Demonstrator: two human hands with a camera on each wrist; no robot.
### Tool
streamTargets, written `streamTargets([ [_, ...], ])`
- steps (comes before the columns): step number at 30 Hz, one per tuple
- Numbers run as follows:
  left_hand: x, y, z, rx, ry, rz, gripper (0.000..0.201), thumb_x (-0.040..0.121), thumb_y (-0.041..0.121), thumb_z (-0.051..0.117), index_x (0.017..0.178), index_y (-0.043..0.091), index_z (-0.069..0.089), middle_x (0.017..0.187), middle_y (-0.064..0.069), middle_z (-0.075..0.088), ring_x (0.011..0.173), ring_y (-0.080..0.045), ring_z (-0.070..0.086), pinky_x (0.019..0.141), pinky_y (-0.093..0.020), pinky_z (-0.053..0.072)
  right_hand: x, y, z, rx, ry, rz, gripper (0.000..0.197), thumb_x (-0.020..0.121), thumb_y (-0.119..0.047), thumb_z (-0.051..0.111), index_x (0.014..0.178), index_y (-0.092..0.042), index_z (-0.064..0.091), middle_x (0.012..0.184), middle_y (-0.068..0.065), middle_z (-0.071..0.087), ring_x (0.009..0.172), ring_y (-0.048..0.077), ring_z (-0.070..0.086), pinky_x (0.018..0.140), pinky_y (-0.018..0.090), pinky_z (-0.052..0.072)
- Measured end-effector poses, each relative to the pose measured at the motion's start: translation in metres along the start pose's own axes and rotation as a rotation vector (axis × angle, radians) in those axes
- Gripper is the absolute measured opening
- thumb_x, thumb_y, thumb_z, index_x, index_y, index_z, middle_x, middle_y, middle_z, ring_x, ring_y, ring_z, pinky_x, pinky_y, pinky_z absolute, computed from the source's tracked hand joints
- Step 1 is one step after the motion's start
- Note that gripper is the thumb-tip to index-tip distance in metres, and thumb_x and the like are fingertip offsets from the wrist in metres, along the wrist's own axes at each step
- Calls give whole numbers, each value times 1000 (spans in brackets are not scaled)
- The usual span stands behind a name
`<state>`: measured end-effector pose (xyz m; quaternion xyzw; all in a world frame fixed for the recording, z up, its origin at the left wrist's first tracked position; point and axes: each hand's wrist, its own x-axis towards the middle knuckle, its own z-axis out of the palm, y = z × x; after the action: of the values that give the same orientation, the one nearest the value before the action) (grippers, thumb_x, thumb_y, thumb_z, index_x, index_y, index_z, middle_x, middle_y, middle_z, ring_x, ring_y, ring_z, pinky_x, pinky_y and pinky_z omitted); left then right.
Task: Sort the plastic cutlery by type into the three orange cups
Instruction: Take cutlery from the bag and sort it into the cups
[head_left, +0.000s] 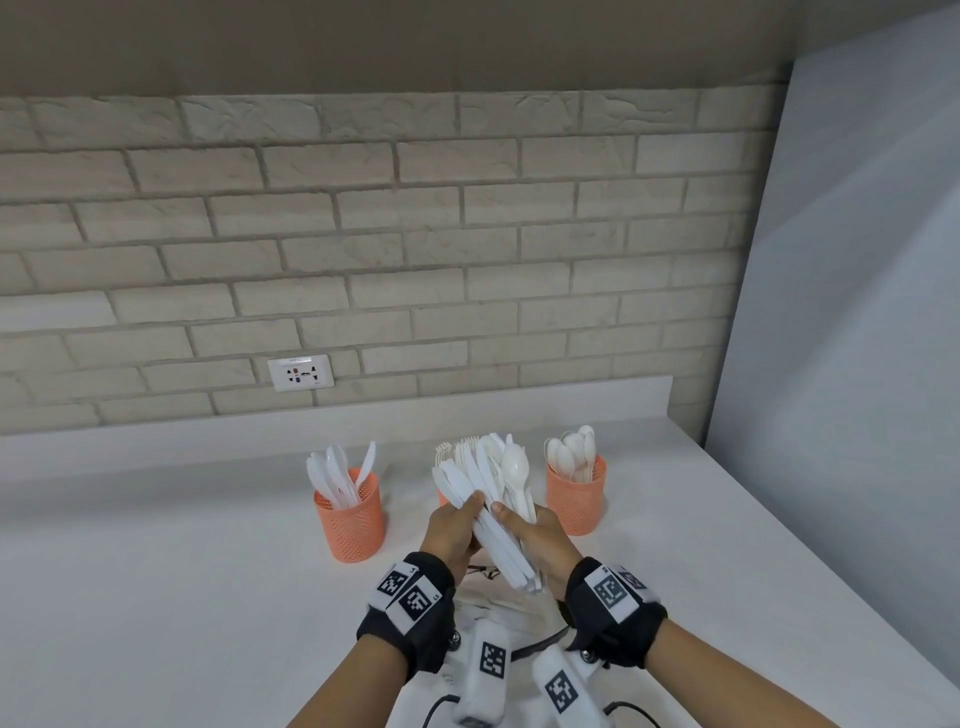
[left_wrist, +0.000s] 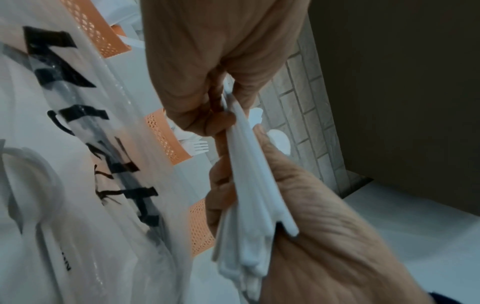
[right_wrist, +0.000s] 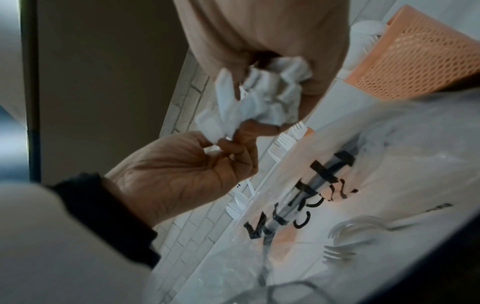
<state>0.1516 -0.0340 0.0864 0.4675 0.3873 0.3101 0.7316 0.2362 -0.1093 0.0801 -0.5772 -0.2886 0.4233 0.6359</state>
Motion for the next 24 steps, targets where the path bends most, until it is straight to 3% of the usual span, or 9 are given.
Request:
streamTargets([
  [3,-1,-3,2,39,9,16,39,97,16,45,129,-6,47,123,-24,58,111,-36,57,96,-44,48,0,0,1,49,-16,-1,24,91,-19,58,112,-6,60,98,10,68,85,14,65,62,14,53],
  [10,-1,-7,6,141,5,45,36,98,16,43,127,-4,50,121,-23,60,110,-36,59,98,-46,47,1,2,1,79,11,1,30,87,-17,63,114,-4,60,98,11,67,83,14,65,65,17,53],
  [13,-3,-6,7,139,-6,42,35,98,15,40,127,-3,49,117,-21,61,102,-33,60,92,-43,50,1,3,1,85,32,0,31,89,-20,62,115,-4,59,102,12,67,84,14,65,64,16,53],
  [17,-6,-4,11,135,14,37,32,98,13,35,123,-1,49,99,-15,62,84,-26,60,72,-31,51,3,2,3,65,43,-3,34,88,-20,62,117,-1,60,107,16,68,90,20,66,67,19,53],
  [21,-9,-6,14,112,40,46,38,100,28,35,122,3,53,109,-17,63,96,-29,61,77,-34,52,4,-1,5,66,17,-10,37,86,-18,66,118,-1,60,109,17,68,97,27,67,77,29,56],
  [24,-9,-6,13,58,38,60,39,96,36,44,114,4,58,103,-17,66,91,-30,64,74,-33,54,4,-5,3,88,-1,7,33,85,-17,66,114,-1,62,96,16,70,78,22,70,61,26,56],
])
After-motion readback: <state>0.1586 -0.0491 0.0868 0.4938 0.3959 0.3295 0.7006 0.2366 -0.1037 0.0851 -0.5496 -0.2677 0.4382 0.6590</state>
